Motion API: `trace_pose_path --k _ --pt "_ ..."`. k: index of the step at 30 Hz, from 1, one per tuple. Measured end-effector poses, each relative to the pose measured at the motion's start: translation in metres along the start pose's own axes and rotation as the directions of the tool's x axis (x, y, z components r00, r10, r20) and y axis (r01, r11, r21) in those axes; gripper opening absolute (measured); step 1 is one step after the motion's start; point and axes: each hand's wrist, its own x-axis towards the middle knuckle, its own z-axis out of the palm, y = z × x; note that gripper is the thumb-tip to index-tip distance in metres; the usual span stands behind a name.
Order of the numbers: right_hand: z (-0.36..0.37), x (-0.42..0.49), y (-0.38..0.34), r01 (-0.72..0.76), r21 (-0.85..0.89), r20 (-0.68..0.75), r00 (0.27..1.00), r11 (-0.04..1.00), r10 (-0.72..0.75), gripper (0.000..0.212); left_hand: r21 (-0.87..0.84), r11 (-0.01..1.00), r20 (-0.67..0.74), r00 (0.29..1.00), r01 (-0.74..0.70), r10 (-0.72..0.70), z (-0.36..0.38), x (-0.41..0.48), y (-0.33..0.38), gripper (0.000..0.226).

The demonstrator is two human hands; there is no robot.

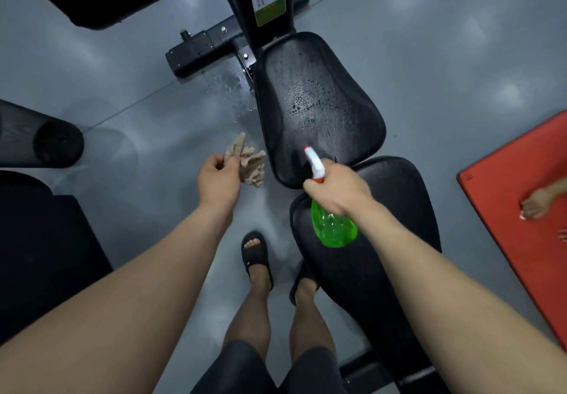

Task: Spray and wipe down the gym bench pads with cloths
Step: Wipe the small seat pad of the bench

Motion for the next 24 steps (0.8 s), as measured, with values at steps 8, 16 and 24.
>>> trace_pose_path --k 8,16,24 --pt "0.014 -0.021 0.030 -0.209 0.027 -0.056 0.976 0.978 0.210 0.030 0.002 0.997 0.032 0.997 0.072 -0.072 -0.007 -0.020 -0.021 0.018" --pt "-0.025 -0.022 0.054 -0.302 0.226 -0.129 0.933 0.926 0.336 0.020 -0.059 0.995 0.093 0.993 0.085 -0.079 0.003 -0.034 -0.015 0.019" --pt "0.010 -0.027 -0.020 -0.086 0.151 0.005 0.996 0.985 0.087 0.037 -0.209 0.963 0.042 0.985 0.171 -0.165 -0.024 -0.039 -0.025 0.015"
